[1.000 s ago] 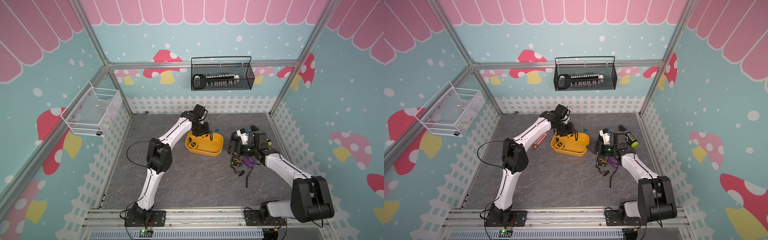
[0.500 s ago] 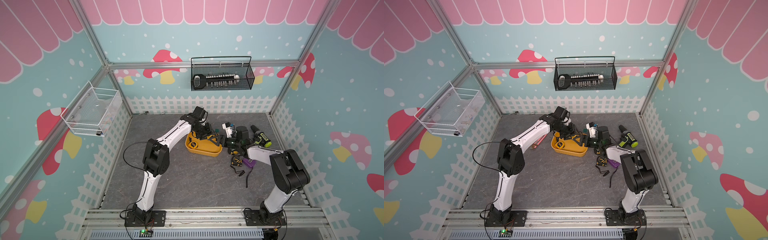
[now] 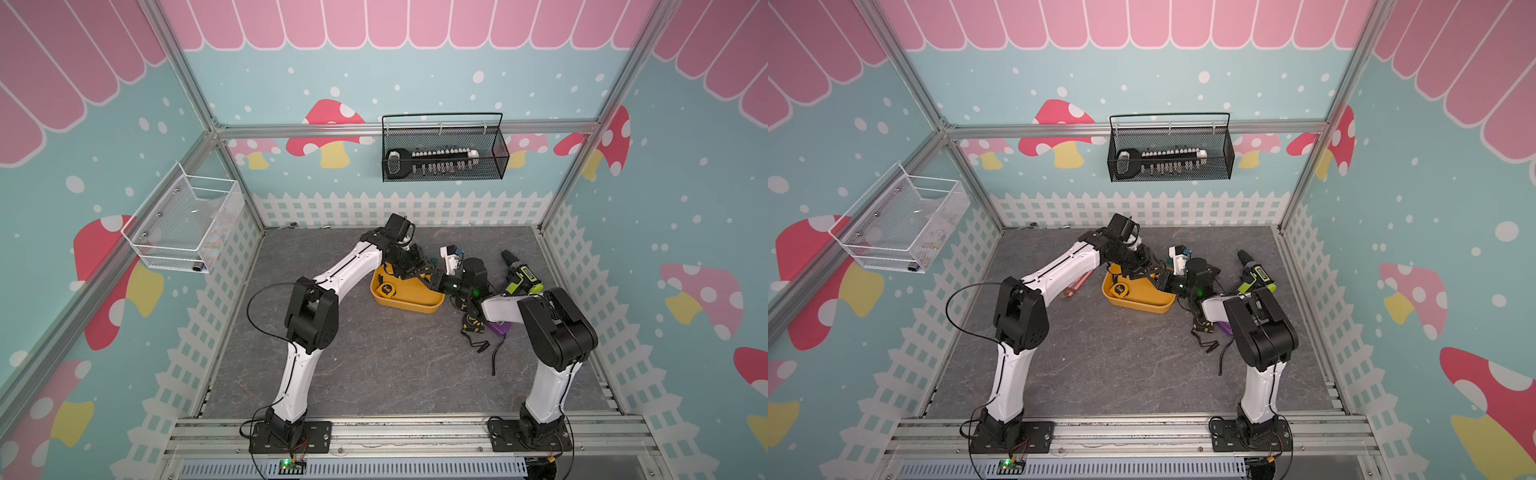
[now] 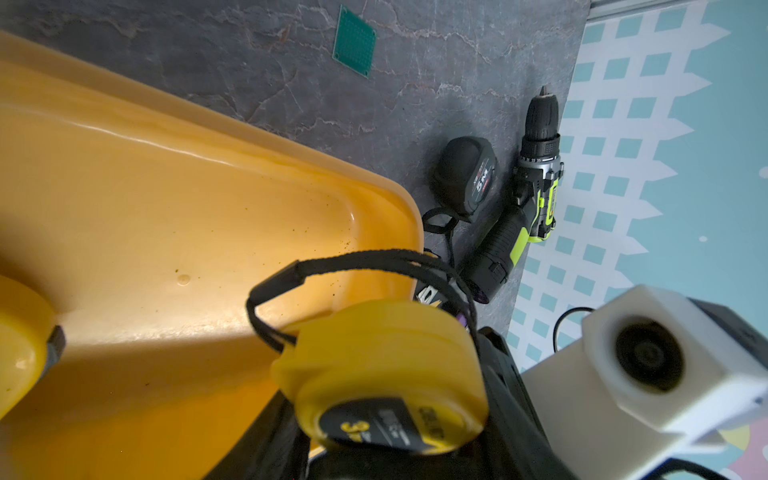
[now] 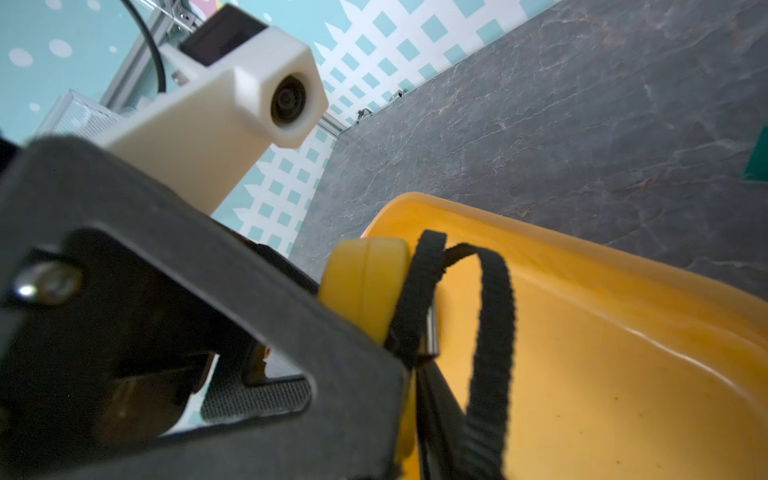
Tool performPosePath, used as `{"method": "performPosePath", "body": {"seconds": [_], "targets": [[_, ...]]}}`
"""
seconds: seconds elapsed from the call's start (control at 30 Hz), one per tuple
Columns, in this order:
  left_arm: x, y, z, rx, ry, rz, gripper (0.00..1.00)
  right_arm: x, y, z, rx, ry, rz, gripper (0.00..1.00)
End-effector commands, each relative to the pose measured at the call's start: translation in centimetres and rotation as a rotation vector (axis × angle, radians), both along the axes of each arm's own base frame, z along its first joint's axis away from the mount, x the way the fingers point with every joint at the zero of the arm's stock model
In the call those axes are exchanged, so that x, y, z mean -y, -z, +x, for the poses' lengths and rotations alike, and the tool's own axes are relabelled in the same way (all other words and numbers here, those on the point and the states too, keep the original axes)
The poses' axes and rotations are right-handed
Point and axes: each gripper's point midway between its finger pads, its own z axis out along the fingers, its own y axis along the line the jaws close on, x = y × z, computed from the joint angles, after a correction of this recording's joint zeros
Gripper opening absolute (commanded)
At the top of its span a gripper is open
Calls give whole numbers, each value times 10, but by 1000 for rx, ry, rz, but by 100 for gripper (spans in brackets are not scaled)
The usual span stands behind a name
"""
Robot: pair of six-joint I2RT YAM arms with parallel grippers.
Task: Take the tape measure out of the storage box
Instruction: Pick up the tape measure from the storage box, then place the tape measure at the center of the board.
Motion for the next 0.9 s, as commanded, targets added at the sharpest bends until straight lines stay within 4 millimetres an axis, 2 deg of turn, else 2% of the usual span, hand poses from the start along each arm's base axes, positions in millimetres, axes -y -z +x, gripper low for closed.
{"method": "performPosePath", "body": {"seconds": [0.0,0.03,0.1,0.17,0.27,0.4,0.47,0.53,0.73,0.87], "targets": [[4,-31,-15,46,52,-38,73,4,-12,6,45,35,34,27],[1,-32,-13,65,54,-26,83,4,-13,5,37,29,40,26],[-9,-33,-10,106,54,20,99,5,-11,2,12,22,52,25],[-24,-37,-5,170,62,110,99,12,-10,0,-26,25,77,25],[-53,-36,-3,257,104,307,99,31,-10,-1,-82,45,130,24],[-85,-8,-8,282,236,573,99,75,-9,13,-150,99,188,24],[-97,10,-11,265,289,681,99,89,-9,22,-170,101,206,24],[-104,26,-14,243,331,741,99,96,-13,31,-173,96,226,23],[-108,52,-13,214,392,816,99,102,9,49,-245,108,228,24],[-107,62,-13,198,423,832,99,105,23,52,-282,132,211,24]]}}
